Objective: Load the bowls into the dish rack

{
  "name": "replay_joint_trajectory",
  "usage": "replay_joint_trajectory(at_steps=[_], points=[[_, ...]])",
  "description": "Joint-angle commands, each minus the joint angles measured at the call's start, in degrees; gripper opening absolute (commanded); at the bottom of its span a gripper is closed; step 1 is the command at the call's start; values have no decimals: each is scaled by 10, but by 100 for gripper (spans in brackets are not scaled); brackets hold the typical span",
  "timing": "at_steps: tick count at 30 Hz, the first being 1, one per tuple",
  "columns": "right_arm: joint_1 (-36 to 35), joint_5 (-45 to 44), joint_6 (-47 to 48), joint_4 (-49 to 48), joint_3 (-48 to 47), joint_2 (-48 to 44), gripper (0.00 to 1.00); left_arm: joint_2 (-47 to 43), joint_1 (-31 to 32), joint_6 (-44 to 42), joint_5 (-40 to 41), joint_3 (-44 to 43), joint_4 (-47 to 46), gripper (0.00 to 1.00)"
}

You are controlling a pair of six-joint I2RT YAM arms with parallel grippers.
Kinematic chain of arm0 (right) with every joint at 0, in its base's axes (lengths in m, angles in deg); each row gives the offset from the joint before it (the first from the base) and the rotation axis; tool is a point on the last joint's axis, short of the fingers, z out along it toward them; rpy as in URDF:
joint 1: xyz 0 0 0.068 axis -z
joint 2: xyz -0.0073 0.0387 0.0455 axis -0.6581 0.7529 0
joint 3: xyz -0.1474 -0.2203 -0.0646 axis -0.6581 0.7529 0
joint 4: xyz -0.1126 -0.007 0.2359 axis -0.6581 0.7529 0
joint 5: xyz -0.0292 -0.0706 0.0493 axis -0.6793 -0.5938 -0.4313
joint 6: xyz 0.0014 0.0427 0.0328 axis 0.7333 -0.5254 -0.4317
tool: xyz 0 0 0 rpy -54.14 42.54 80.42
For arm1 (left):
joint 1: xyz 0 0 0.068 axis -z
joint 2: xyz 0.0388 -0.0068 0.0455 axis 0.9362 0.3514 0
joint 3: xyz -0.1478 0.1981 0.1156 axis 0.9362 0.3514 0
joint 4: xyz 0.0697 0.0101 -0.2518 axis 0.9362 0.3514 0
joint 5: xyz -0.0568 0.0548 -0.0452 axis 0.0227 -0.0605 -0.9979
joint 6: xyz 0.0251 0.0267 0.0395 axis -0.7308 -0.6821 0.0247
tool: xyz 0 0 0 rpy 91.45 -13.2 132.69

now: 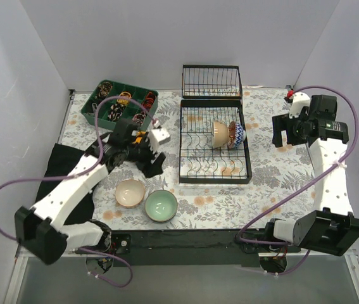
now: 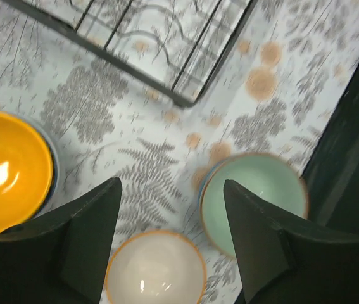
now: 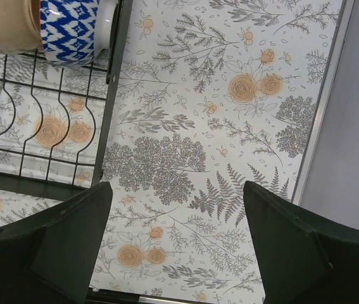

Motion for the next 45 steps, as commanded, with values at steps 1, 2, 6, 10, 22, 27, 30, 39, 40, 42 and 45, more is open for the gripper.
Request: replay_joint_trajectory(at_steps=[1, 2, 6, 10, 22, 27, 30, 39, 40, 42, 45], points=[[0, 29, 6, -15, 21, -34, 92, -114, -1, -193, 93, 102, 167, 64], [0, 35, 7, -16, 26, -40, 91, -129, -1, -239, 102, 118, 180, 64], [-1, 50, -6, -19, 39, -53, 91, -164, -1, -249, 157, 193, 192, 61], [-1, 48, -7, -17, 38, -61, 91, -174, -1, -252, 191, 246, 147, 61], [0, 37, -9, -16, 63, -89, 91, -138, -1, -268, 182, 289, 75, 46], [0, 39, -11, -17, 69, -93, 91, -133, -1, -259, 163, 294, 66, 35], [0, 36, -10, -18, 66, -90, 91, -124, -1, -252, 140, 291, 82, 27], [-1, 34, -11, -21, 68, -84, 91, -163, -2, -255, 98, 266, 170, 0], [-1, 34, -12, -22, 68, -84, 91, -171, -2, -256, 98, 261, 176, 0], [-1, 34, -13, -25, 65, -82, 91, -187, -2, -258, 102, 241, 201, 0], [-1, 29, -13, -22, 63, -78, 91, -191, -1, -273, 98, 165, 266, 0]])
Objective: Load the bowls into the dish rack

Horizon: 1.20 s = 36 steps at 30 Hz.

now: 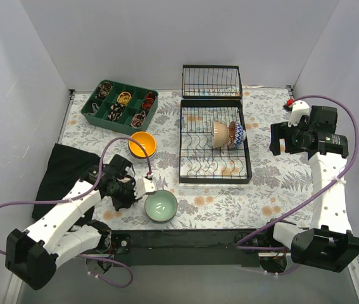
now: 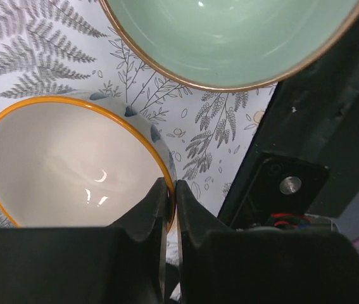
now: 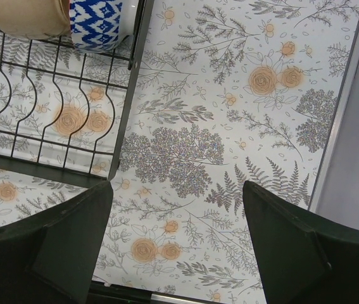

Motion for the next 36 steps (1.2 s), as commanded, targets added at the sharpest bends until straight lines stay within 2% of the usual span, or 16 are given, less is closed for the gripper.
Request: replay_joint_trajectory(at_steps=[1, 5, 10, 11, 13, 17, 18, 21, 22, 26, 28, 31, 32, 35, 36], points=[[0, -1, -4, -14, -7, 5, 91, -22, 0, -30, -27, -120, 97, 0], [0, -2, -6, -19, -8, 15, 91, 7, 0, -39, -52, -226, 120, 0], [2, -23, -19, -27, -13, 24, 91, 122, 0, 39, -119, -361, 11, 0], [4, -29, -26, -29, -17, 25, 91, 142, 0, 86, -152, -381, -11, 0], [6, -42, -36, -31, -23, 27, 91, 187, 0, 128, -186, -415, -86, 0], [13, -62, -52, -26, -42, 31, 91, 244, 0, 262, -270, -421, -263, 0], [13, -65, -54, -22, -47, 33, 91, 261, 0, 327, -295, -418, -334, 0], [14, -71, -57, -1, -64, 39, 91, 322, 0, 426, -325, -418, -458, 0], [13, -77, -56, 4, -67, 42, 91, 336, 0, 490, -333, -418, -487, 0], [13, -100, -53, 22, -84, 52, 91, 414, 0, 625, -346, -398, -670, 0], [13, -110, -55, 31, -91, 56, 91, 443, 0, 673, -348, -398, -712, 0], [14, -120, -59, 40, -95, 56, 91, 484, -1, 774, -354, -383, -816, 0], [14, -121, -61, 42, -94, 57, 91, 496, -1, 832, -356, -376, -876, 0], [13, -139, -70, 48, -94, 58, 91, 539, -7, 911, -349, -364, -968, 0], [14, -141, -72, 49, -94, 58, 91, 548, -12, 969, -346, -363, -991, 0]])
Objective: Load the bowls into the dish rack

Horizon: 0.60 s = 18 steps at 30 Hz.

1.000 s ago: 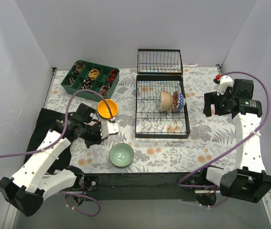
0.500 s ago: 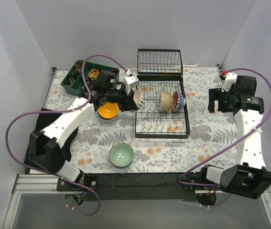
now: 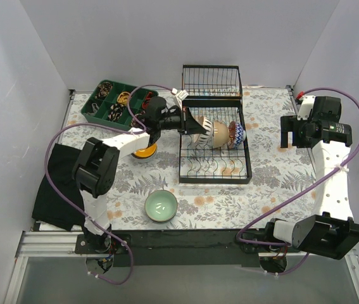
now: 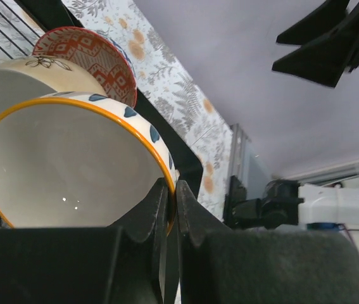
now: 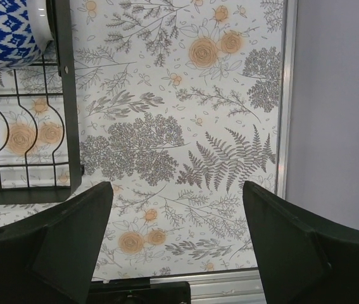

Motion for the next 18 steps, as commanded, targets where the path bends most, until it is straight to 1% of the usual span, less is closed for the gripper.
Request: replay_joint_trajectory(at_steps=[1, 3, 15, 18], points=[[2, -29, -19, 16, -24, 1, 91, 39, -13, 220, -10, 10, -232, 0], [2, -34, -20, 20, -25, 1, 91, 59, -19, 254, -1, 4, -258, 0], [1, -53, -11, 30, -40, 21, 91, 176, -21, 320, -2, -49, -339, 0], [2, -57, -7, 30, -36, 25, 91, 192, -18, 338, -6, -62, -358, 0]])
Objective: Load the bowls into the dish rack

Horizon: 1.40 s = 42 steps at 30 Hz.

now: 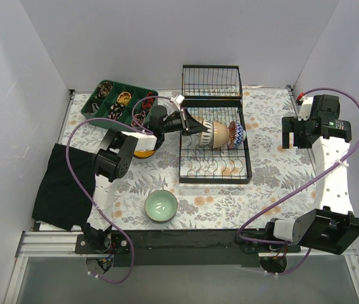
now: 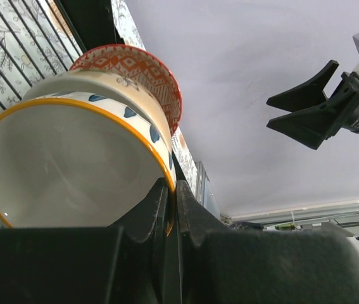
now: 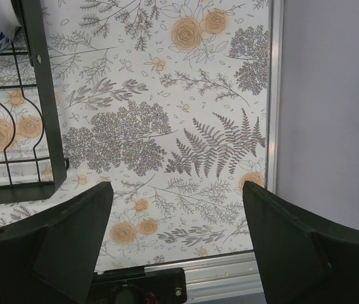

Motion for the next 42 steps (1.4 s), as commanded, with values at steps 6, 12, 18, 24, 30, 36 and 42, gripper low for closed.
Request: replay_joint_trajectory(at_steps=[6, 12, 18, 24, 30, 36, 42], points=[[1, -18, 6, 5, -9, 11, 91, 41, 6, 102, -17, -57, -134, 0], [2, -23, 15, 12, -9, 27, 91, 74, 8, 184, -2, -48, -246, 0], [1, -20, 19, 16, -32, 56, 90, 64, 11, 199, 25, -12, -277, 2], [1, -9, 16, 12, -52, 74, 90, 37, -3, 163, 33, 8, -229, 11], [1, 8, 9, 1, -38, 70, 90, 10, -14, 99, 27, 3, -145, 19], [1, 26, 3, 0, -56, 81, 90, -33, -19, 25, 25, 1, -50, 41], [1, 53, -2, 1, -73, 87, 90, -103, -22, -170, 71, -34, 227, 60]])
